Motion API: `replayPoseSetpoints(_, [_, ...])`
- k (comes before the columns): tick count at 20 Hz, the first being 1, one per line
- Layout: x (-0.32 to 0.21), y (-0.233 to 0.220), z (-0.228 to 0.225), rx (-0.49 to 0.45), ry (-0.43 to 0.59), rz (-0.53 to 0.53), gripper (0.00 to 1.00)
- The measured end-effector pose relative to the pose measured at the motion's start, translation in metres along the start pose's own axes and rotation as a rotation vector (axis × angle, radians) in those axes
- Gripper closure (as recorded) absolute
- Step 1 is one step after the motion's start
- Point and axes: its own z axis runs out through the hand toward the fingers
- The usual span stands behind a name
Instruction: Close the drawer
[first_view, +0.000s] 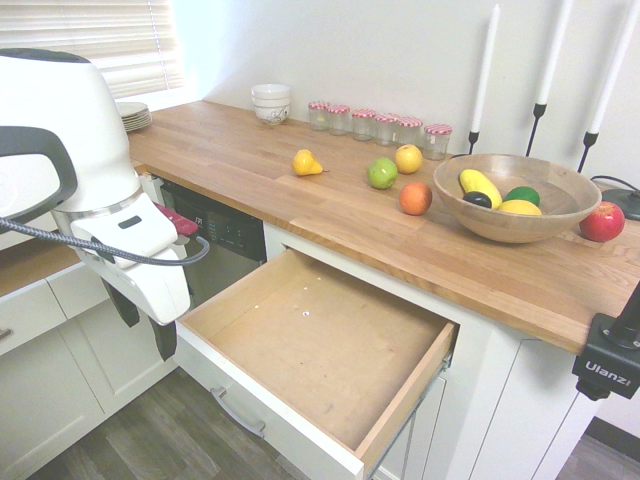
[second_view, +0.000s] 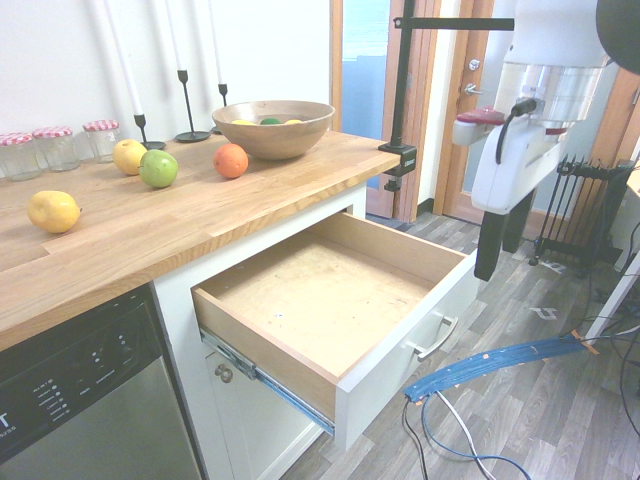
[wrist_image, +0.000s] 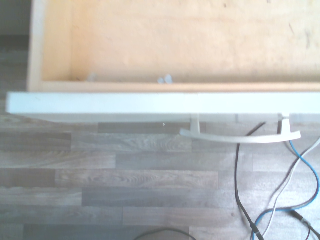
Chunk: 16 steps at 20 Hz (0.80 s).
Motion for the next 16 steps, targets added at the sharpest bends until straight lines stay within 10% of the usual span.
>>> replayPoseSetpoints(16, [0.009,0.036,0.175,-0.083,-0.055,0.021,0.00])
